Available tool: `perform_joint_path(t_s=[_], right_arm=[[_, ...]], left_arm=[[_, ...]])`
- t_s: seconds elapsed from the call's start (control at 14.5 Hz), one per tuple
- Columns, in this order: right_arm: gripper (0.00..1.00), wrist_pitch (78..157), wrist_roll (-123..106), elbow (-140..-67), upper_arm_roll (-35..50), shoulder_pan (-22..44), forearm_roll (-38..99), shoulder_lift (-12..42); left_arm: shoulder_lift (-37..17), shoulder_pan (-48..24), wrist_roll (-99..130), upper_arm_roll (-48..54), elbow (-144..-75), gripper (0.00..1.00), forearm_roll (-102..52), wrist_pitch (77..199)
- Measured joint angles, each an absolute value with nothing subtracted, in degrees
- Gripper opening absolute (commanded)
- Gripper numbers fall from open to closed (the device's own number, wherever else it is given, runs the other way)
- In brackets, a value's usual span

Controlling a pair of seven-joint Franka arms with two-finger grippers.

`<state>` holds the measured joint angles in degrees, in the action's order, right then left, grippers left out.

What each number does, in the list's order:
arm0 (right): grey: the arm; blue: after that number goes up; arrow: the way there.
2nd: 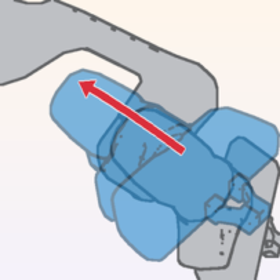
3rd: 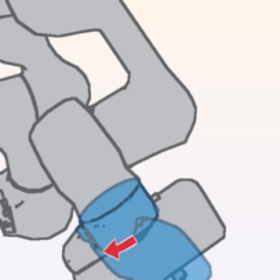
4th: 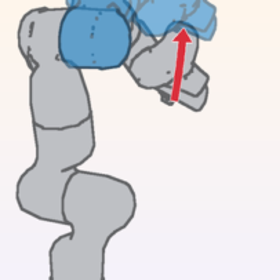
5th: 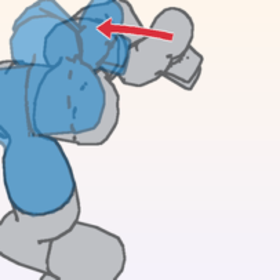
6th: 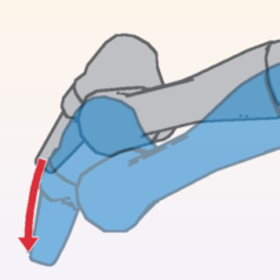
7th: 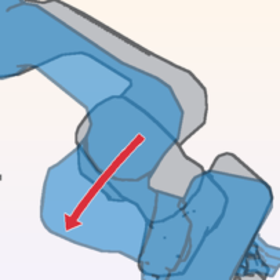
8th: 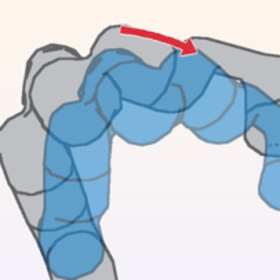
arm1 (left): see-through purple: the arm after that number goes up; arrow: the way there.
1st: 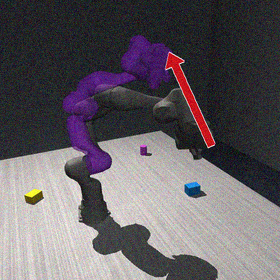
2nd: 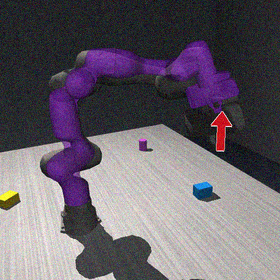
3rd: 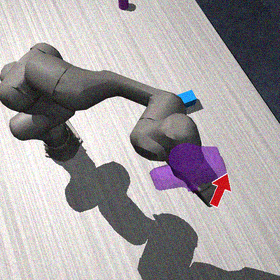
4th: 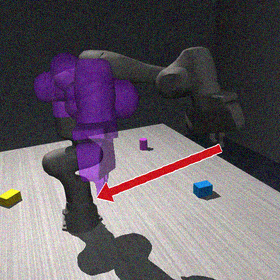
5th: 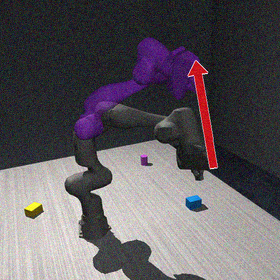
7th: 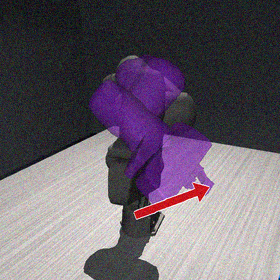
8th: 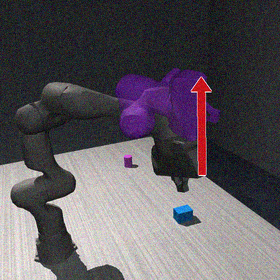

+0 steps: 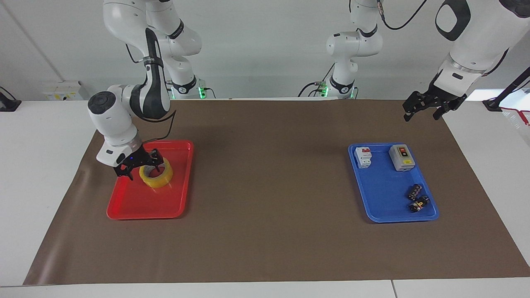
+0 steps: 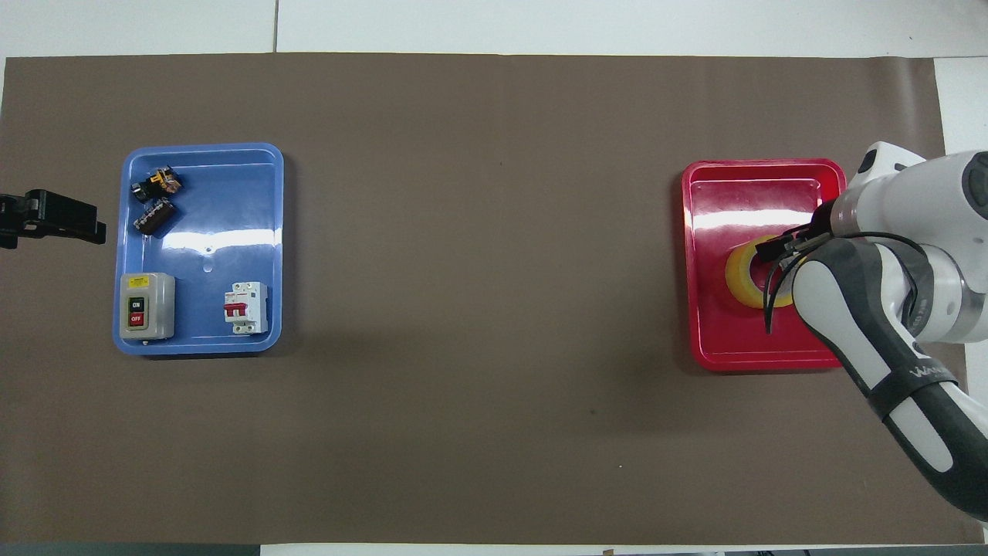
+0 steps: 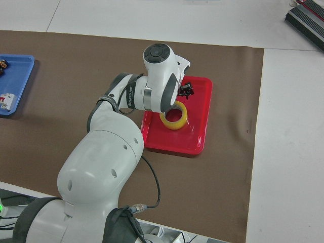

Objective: Place and move tape with both arms

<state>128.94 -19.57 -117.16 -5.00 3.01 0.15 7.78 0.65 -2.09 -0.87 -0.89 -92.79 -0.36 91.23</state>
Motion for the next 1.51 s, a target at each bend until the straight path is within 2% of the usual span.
perform_joint_path(t_s=[0.28, 0.55, 0.96, 1.24, 1.51], right_arm=[[1.00, 119.7, -4.0, -108.3, -4.9, 8.4, -1.5, 7.0], [1.00, 107.8, 4.6, -99.8, -5.2, 7.1, -1.1, 5.7], [1.00, 94.5, 5.5, -96.8, -5.6, 3.2, -0.4, -1.9], [1.00, 83.5, 5.3, -89.5, -5.3, 3.7, -1.2, -2.7], [1.00, 81.9, 2.5, -88.8, -5.0, 4.3, -3.2, -2.7]], left_arm=[[0.6, -2.1, -0.9, -0.9, -92.8, 1.00, -0.4, 91.2], [0.6, -2.1, -0.9, -0.9, -92.8, 1.00, -0.4, 91.2], [0.6, -2.1, -0.9, -0.9, -92.8, 1.00, -0.4, 91.2], [0.6, -2.1, -0.9, -0.9, -92.8, 1.00, -0.4, 91.2], [0.6, -2.1, -0.9, -0.9, -92.8, 1.00, -0.4, 91.2]])
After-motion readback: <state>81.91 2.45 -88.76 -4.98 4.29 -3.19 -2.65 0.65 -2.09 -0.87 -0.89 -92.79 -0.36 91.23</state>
